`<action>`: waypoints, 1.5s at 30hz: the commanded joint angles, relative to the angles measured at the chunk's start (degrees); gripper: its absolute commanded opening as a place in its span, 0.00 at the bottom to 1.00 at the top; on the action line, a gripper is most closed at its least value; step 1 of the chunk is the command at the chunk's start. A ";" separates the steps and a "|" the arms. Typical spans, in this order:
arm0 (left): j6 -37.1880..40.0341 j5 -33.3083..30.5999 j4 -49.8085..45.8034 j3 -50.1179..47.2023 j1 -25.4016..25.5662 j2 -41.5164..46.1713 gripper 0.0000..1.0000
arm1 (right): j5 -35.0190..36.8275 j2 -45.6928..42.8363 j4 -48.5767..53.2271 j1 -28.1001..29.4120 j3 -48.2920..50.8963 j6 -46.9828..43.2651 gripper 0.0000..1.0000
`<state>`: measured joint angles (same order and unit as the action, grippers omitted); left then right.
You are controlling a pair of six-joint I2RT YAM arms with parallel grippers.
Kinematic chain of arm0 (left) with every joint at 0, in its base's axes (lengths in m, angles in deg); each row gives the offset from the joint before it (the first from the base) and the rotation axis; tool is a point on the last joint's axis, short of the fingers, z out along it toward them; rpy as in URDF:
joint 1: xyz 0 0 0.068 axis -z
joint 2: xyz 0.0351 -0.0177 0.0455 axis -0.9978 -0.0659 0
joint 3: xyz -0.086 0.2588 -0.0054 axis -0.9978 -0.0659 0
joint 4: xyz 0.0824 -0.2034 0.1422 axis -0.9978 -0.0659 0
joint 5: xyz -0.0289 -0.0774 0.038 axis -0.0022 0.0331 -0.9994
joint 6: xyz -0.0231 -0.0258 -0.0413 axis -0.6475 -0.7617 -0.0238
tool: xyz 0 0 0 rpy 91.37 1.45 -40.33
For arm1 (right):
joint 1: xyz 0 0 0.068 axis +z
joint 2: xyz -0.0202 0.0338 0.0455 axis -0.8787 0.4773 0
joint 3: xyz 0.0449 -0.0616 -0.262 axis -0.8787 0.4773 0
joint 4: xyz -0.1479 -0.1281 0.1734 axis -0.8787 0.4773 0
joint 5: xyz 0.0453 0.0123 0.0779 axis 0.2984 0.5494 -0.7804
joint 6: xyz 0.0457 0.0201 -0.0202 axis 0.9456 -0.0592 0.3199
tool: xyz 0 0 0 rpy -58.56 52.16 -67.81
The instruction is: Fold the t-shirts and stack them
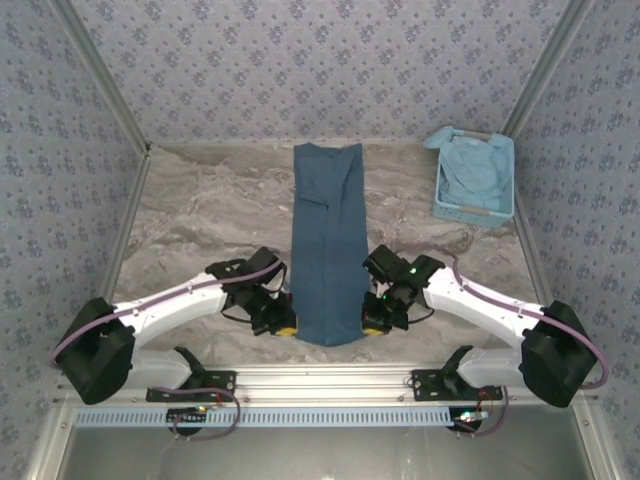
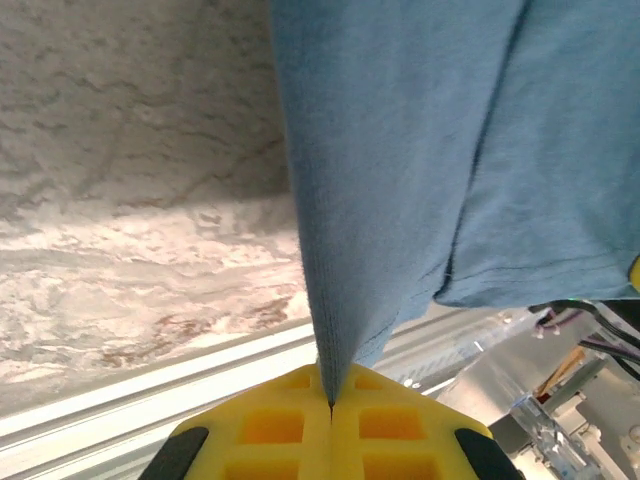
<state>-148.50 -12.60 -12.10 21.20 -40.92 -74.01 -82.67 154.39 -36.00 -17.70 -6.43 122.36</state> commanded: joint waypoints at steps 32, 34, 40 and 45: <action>4.48 -0.72 2.58 58.20 -24.71 -48.95 0.06 | 0.44 51.46 2.88 -26.96 -59.42 -15.00 0.11; 5.30 -1.00 0.03 62.01 -24.96 -51.94 0.35 | -0.10 54.86 3.24 -27.35 -63.36 -16.58 0.29; 6.75 -5.13 -2.04 59.91 -24.39 -47.12 0.60 | 4.64 52.51 4.22 -27.74 -65.02 -19.55 0.46; 3.16 -5.61 3.96 38.78 -23.62 -33.72 0.53 | 5.72 40.60 -3.05 -26.43 -46.22 -17.11 0.45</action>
<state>-143.78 -18.02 -9.17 67.82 -65.21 -115.52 -78.30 202.32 -36.99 -44.98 -60.42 104.65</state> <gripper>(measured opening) 0.541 0.458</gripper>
